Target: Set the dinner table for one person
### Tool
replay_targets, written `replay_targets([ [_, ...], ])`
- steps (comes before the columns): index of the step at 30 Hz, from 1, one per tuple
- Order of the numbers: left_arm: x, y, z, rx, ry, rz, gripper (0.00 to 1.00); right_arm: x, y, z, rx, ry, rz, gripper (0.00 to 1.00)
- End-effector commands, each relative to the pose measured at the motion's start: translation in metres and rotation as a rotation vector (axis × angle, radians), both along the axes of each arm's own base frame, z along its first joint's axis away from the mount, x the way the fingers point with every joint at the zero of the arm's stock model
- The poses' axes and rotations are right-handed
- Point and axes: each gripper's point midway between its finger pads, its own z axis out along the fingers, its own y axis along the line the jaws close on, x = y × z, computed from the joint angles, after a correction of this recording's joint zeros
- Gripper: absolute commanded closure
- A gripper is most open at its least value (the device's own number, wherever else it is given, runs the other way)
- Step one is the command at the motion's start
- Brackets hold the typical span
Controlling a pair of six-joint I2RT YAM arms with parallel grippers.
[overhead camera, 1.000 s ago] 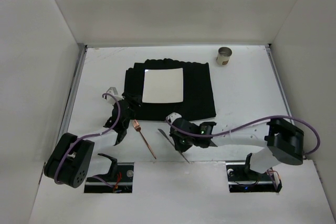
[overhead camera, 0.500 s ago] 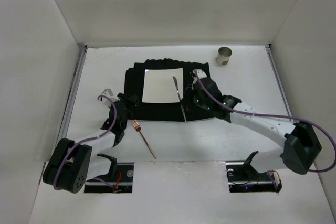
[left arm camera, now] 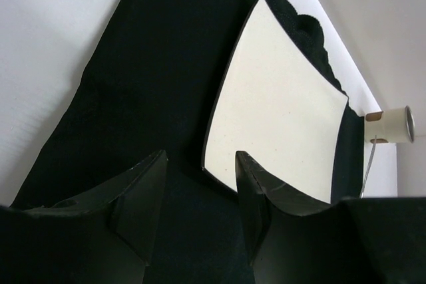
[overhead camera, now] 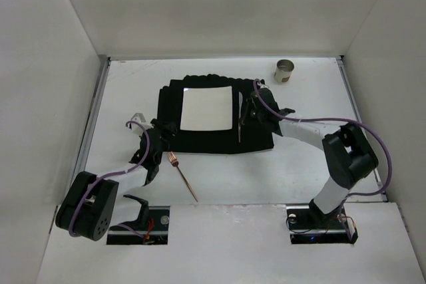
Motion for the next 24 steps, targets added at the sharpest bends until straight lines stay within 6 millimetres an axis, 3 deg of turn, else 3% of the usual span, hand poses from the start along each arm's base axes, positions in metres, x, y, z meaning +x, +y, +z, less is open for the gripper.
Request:
replay_targets([
  [1,0.007,-0.005,0.009,-0.020,-0.030,-0.006,0.57,0.023,0.014,0.017,0.075,-0.066,-0.019,0.95],
  [10,0.007,-0.007,0.011,-0.022,-0.036,-0.009,0.57,0.030,0.007,-0.016,0.027,-0.014,-0.038,0.94],
  [16,0.007,-0.007,0.012,-0.015,-0.035,-0.010,0.57,0.033,0.001,-0.022,-0.015,-0.011,-0.042,0.91],
  [21,0.008,-0.004,0.013,-0.001,-0.036,-0.002,0.57,0.032,0.002,-0.019,-0.014,-0.021,-0.041,0.69],
  [24,0.007,-0.008,0.018,0.030,-0.033,-0.017,0.59,0.028,-0.001,-0.004,-0.005,-0.056,-0.035,0.57],
])
